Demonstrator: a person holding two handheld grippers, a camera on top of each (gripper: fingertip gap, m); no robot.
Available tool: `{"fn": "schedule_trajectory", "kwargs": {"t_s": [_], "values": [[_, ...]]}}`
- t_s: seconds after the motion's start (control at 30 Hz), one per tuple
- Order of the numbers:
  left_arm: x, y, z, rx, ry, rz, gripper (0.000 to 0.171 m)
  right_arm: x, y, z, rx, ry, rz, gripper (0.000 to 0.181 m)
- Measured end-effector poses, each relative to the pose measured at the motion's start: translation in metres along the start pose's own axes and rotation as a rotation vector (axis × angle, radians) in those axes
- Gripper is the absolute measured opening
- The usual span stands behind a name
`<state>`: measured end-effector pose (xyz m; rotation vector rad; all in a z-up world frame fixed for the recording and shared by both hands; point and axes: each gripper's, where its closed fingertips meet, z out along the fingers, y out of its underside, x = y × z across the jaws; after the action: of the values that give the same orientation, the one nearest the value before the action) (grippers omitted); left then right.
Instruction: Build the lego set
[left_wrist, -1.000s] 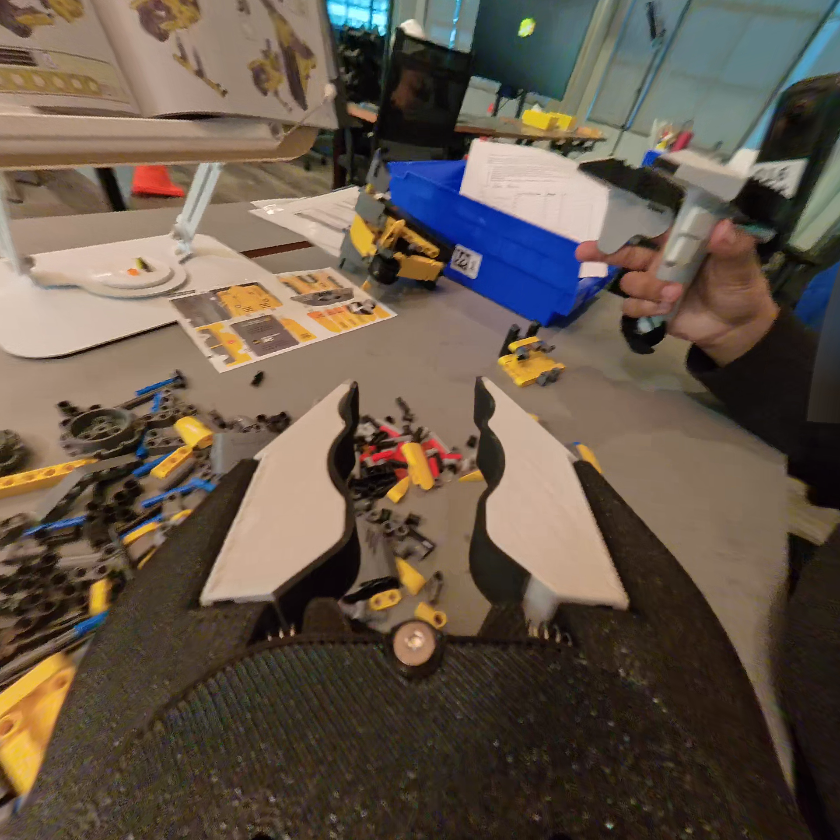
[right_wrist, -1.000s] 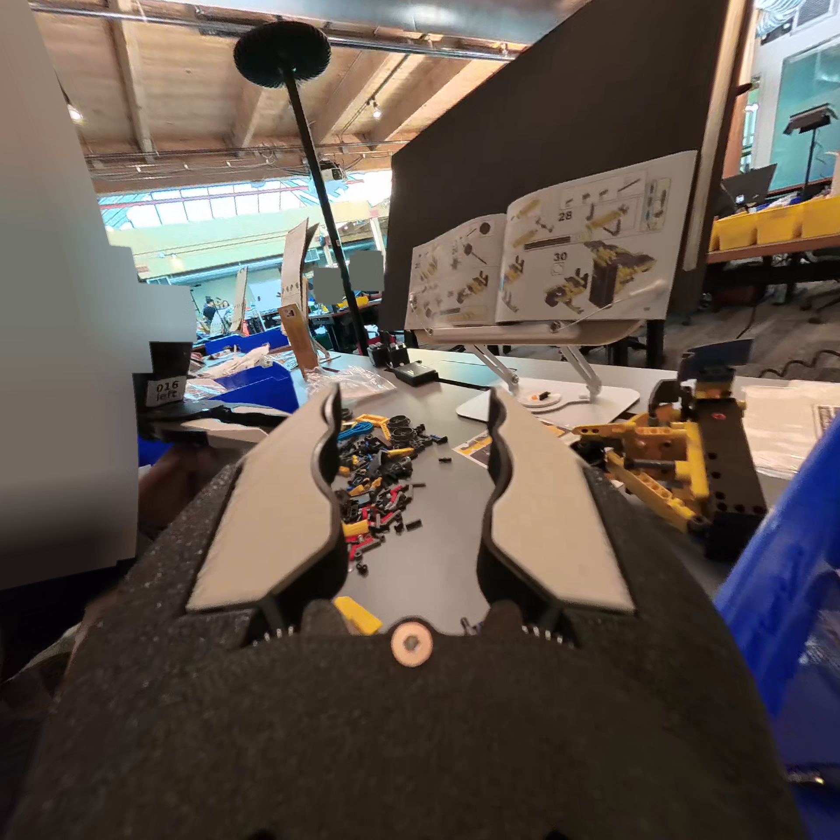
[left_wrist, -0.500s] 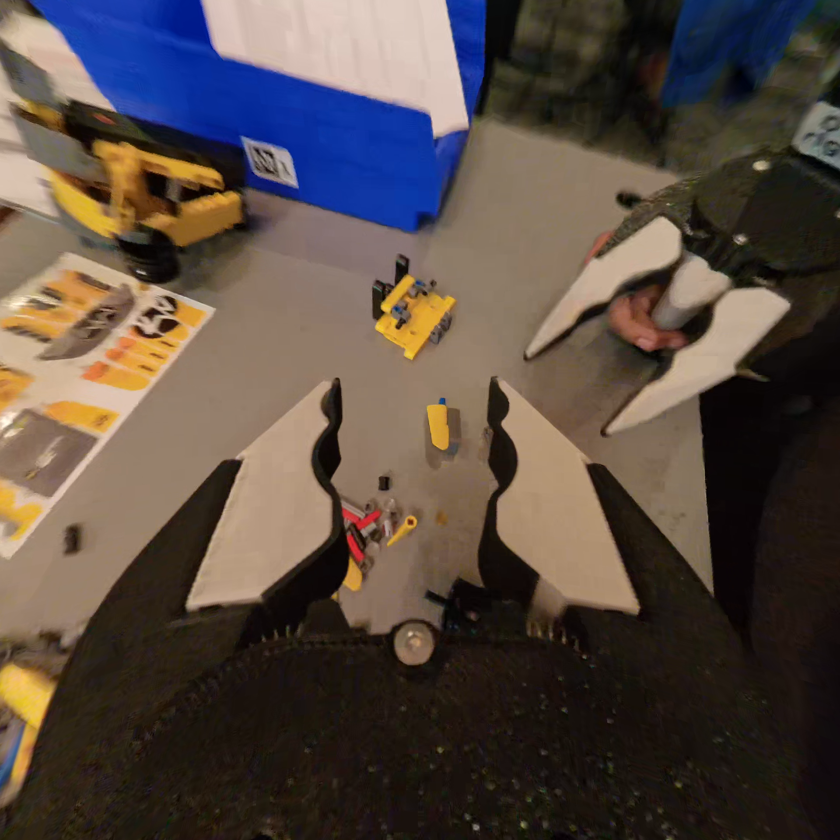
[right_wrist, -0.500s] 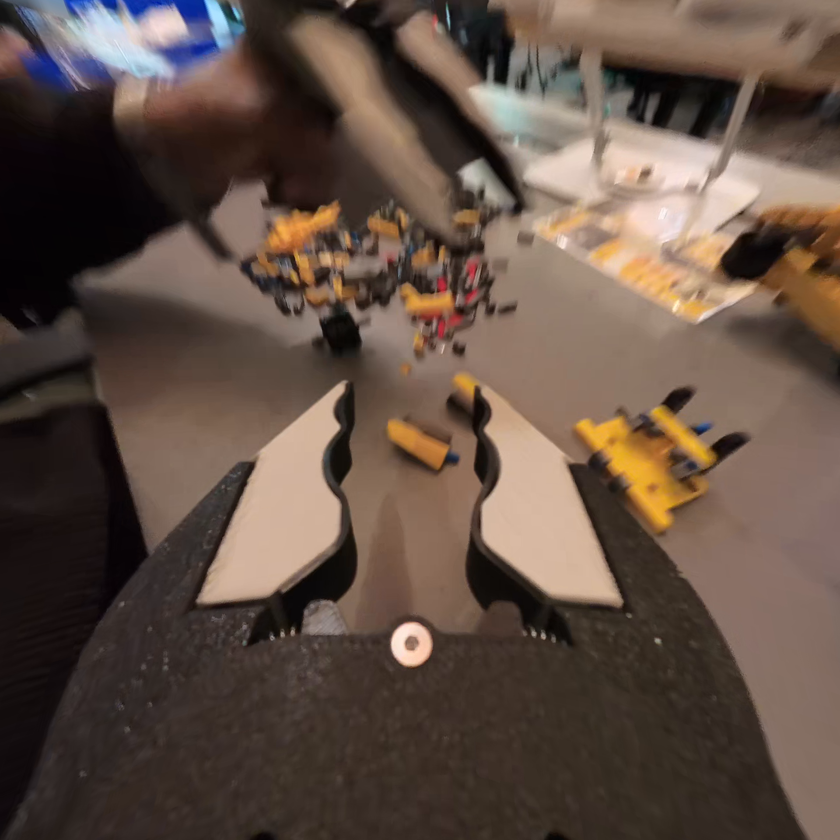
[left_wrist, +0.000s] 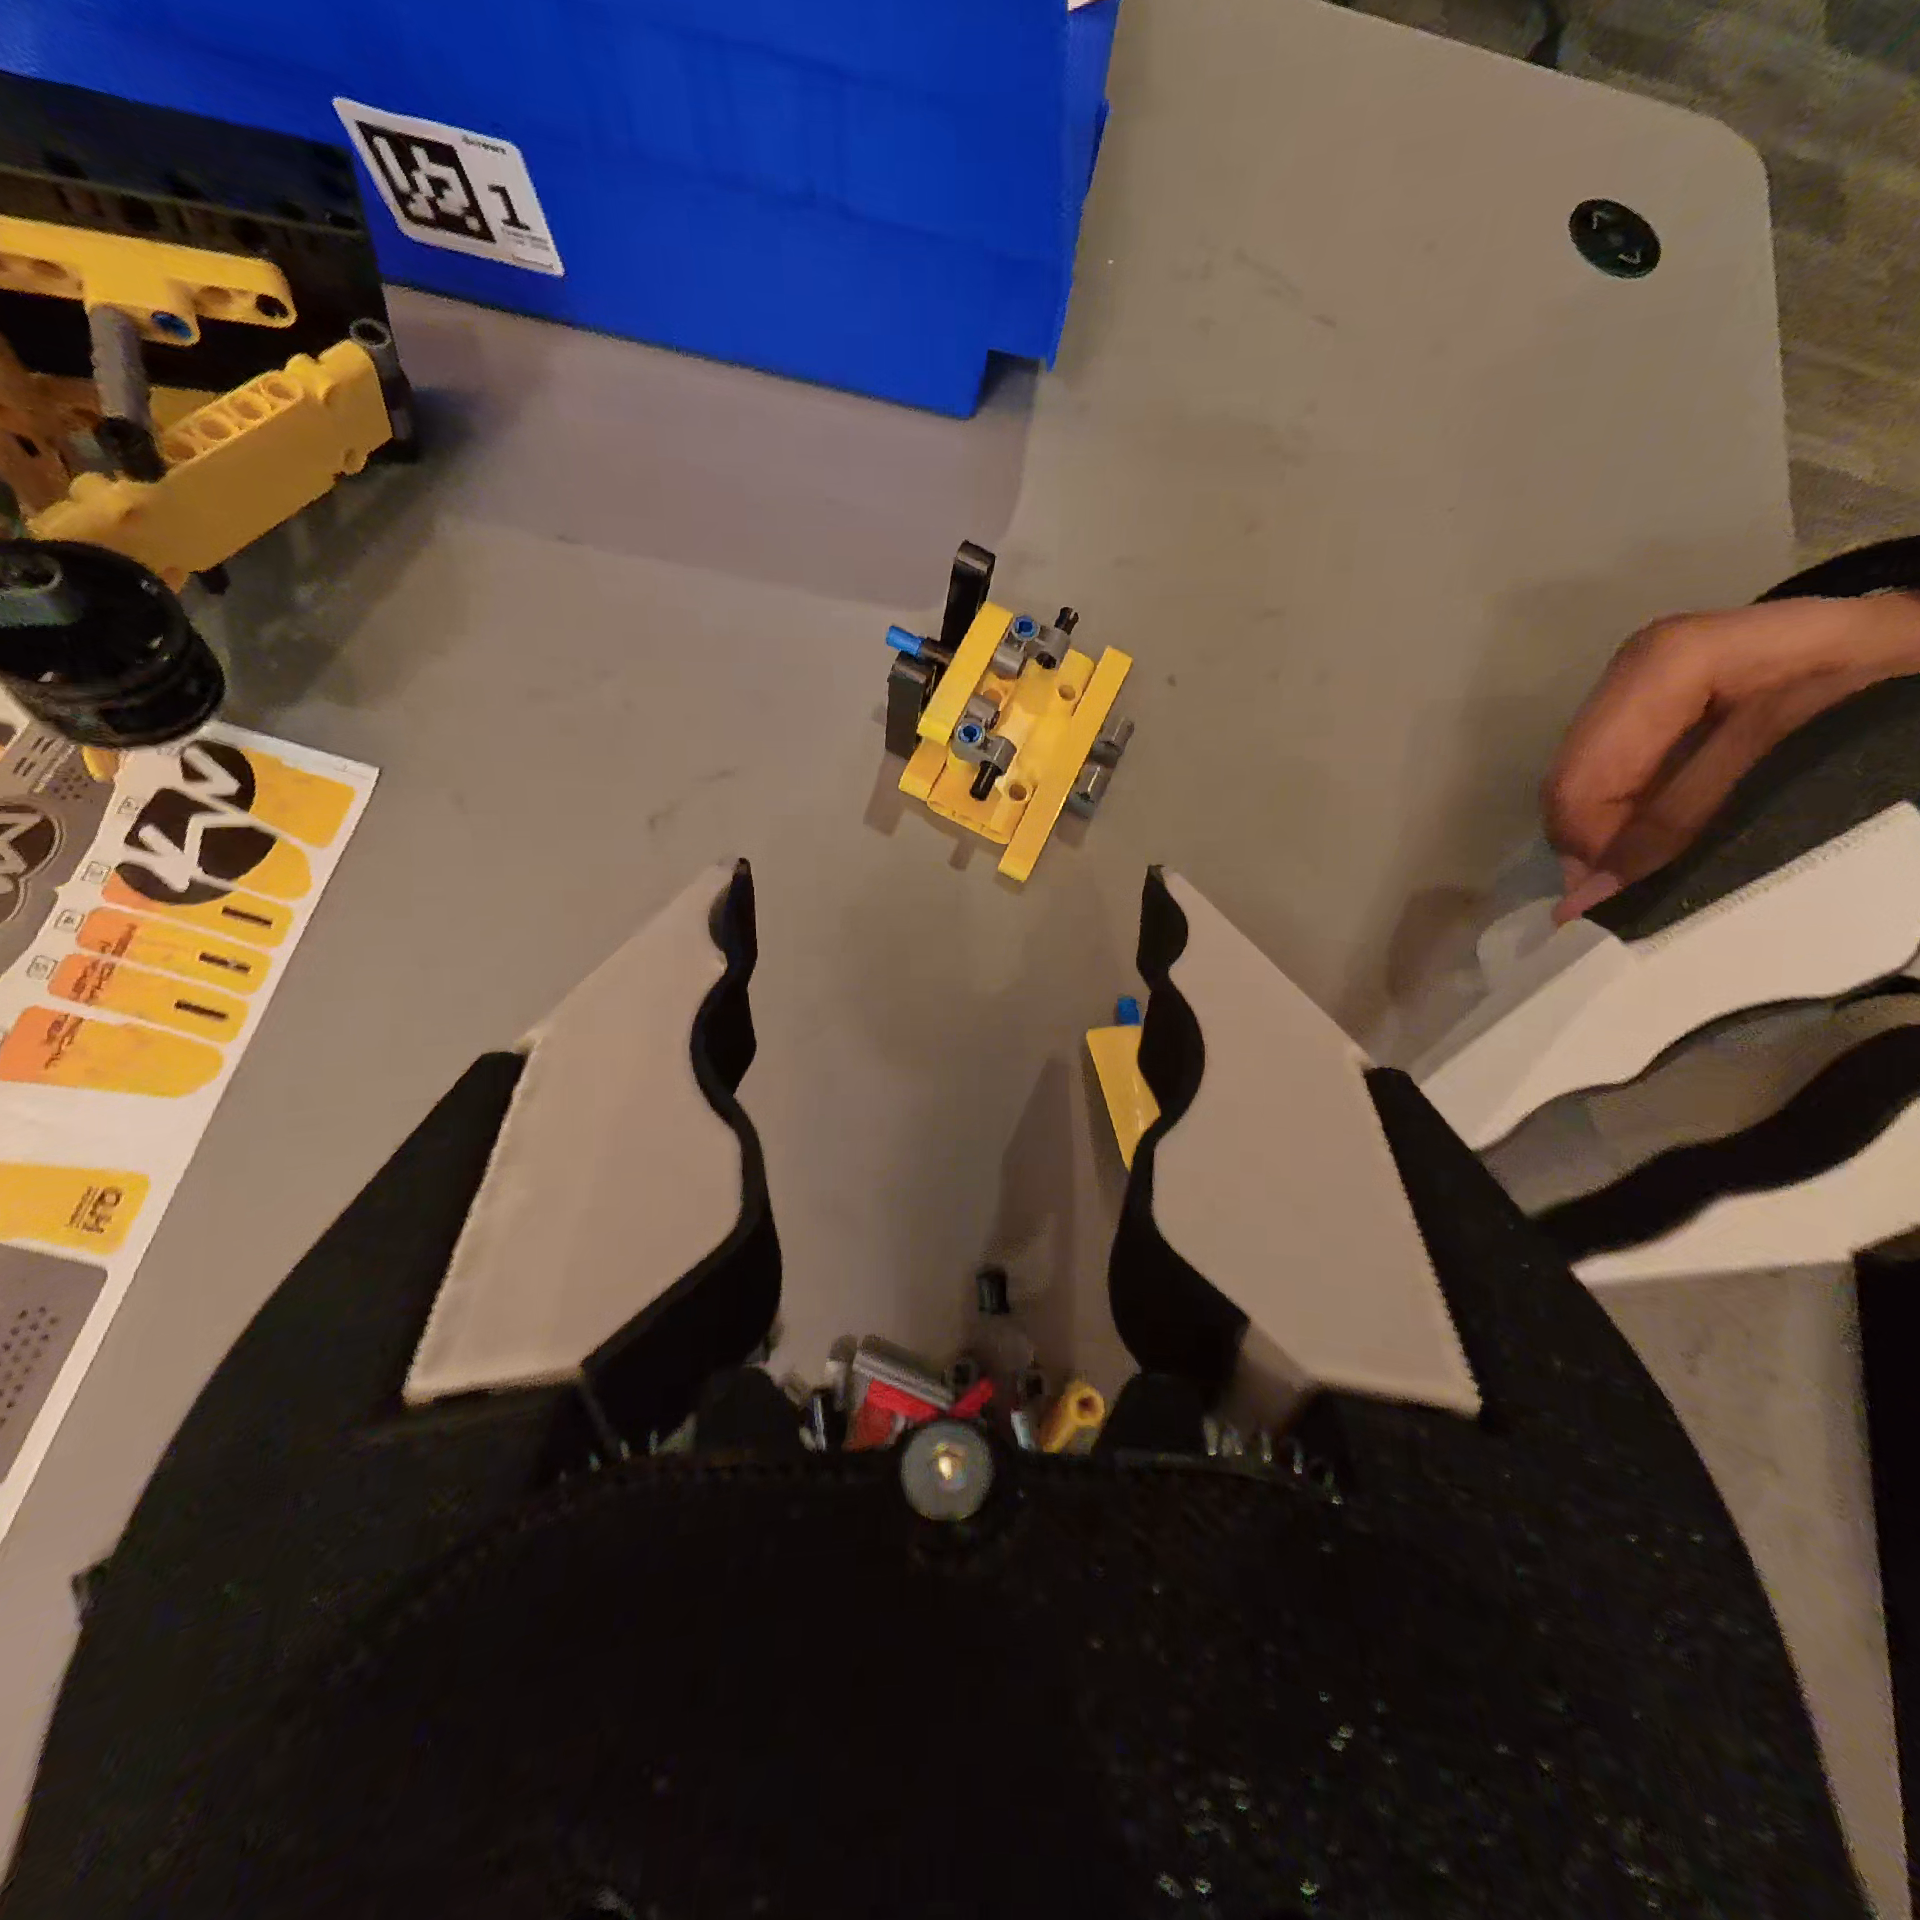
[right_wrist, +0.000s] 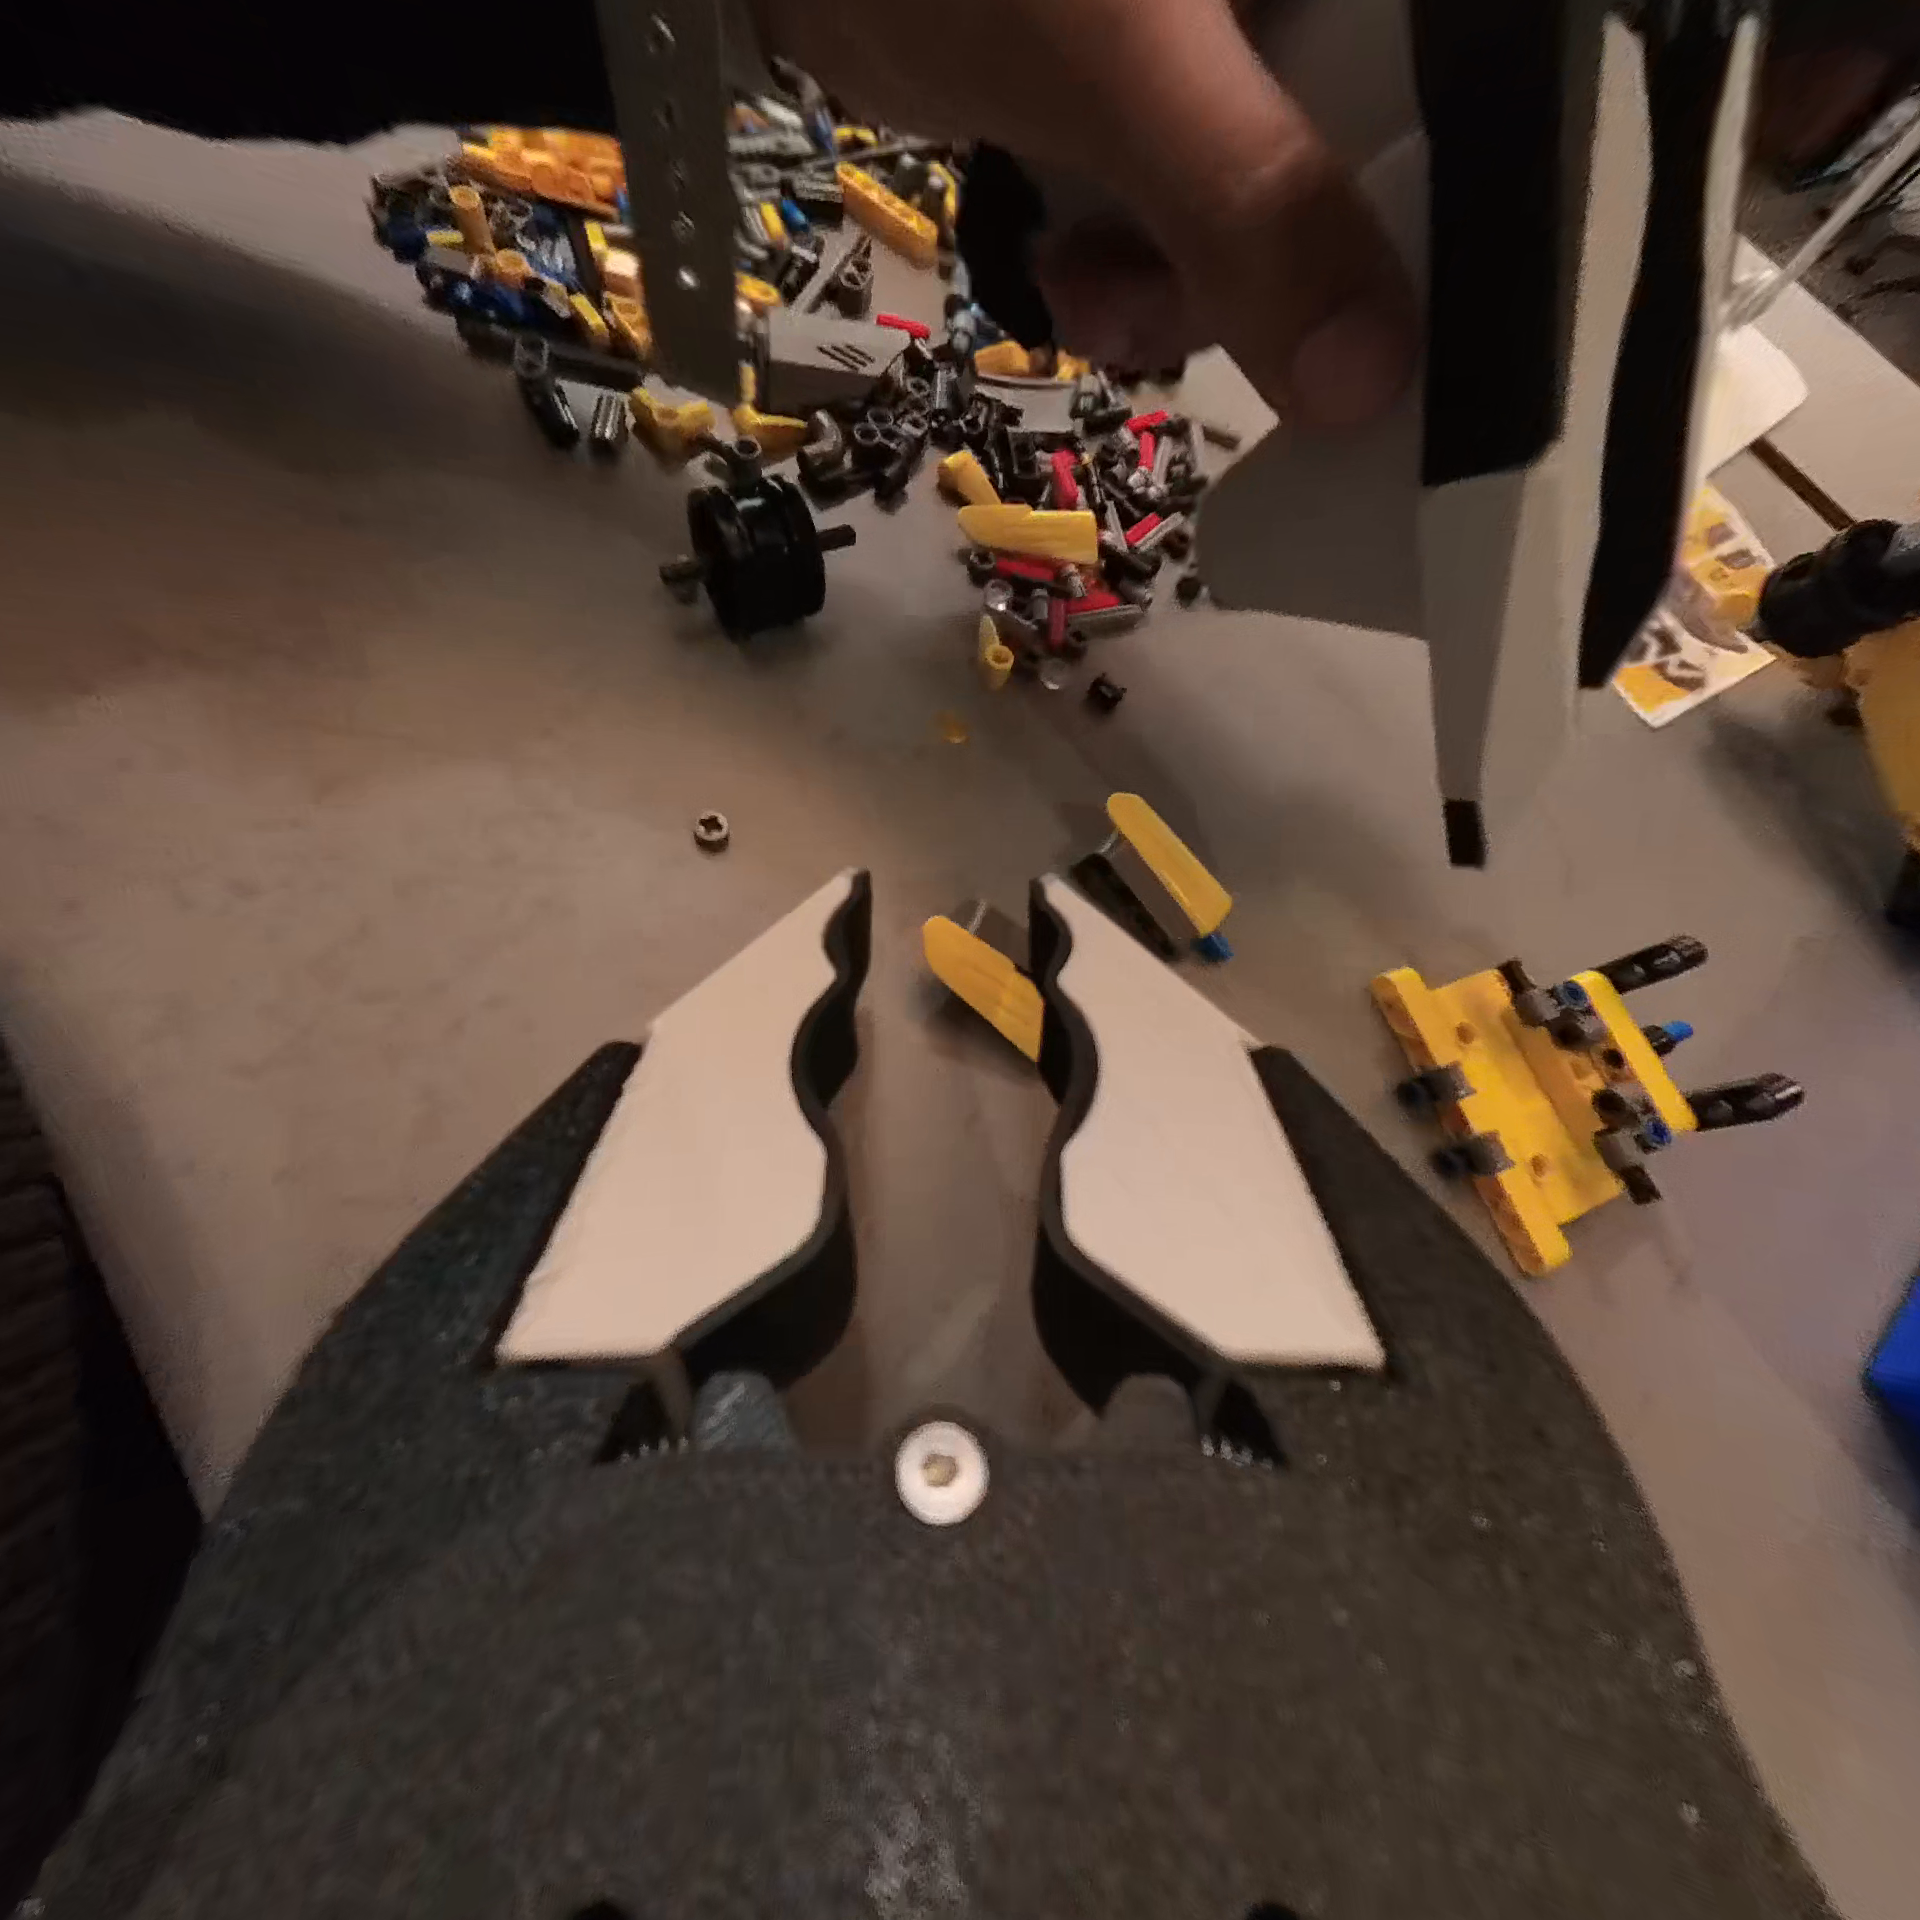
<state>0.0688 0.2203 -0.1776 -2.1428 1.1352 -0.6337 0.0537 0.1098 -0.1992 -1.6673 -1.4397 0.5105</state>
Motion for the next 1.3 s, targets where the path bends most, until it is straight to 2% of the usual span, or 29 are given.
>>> {"fn": "schedule_trajectory", "kwargs": {"t_s": [0.07, 0.37, 0.57, 0.67, 0.7, 0.8, 0.9, 1.1, 1.3], "values": [[0.000, 0.004, -0.007, 0.005, -0.013, -0.011, 0.072, 0.005, 0.007, 0.000, -0.028, 0.020, -0.017, 0.023], [0.014, 0.018, -0.025, 0.024, -0.017, -0.029, 0.072, 0.042, 0.044, -0.015, -0.156, 0.172, -0.068, 0.020], [0.043, 0.030, -0.029, 0.008, 0.002, -0.038, 0.070, 0.046, 0.045, -0.024, -0.139, 0.196, -0.037, 0.021], [0.076, 0.029, -0.035, 0.058, 0.032, -0.089, 0.070, 0.046, 0.046, -0.024, -0.144, 0.211, -0.041, 0.022], [0.088, 0.028, -0.037, 0.082, 0.044, -0.098, 0.072, 0.047, 0.047, -0.023, -0.150, 0.211, -0.038, 0.022], [0.117, 0.030, -0.038, 0.149, 0.053, -0.130, 0.097, 0.054, 0.044, -0.021, -0.131, 0.230, -0.033, 0.032], [0.132, 0.035, -0.034, 0.185, 0.014, -0.163, 0.108, 0.070, 0.037, -0.021, -0.083, 0.271, -0.045, 0.034], [0.133, 0.043, -0.023, 0.196, -0.110, -0.138, 0.108, 0.082, 0.038, -0.017, -0.079, 0.249, -0.028, 0.040], [0.127, 0.049, -0.030, 0.230, -0.120, -0.167, 0.104, 0.083, 0.032, -0.022, -0.030, 0.273, -0.031, 0.039]]}}
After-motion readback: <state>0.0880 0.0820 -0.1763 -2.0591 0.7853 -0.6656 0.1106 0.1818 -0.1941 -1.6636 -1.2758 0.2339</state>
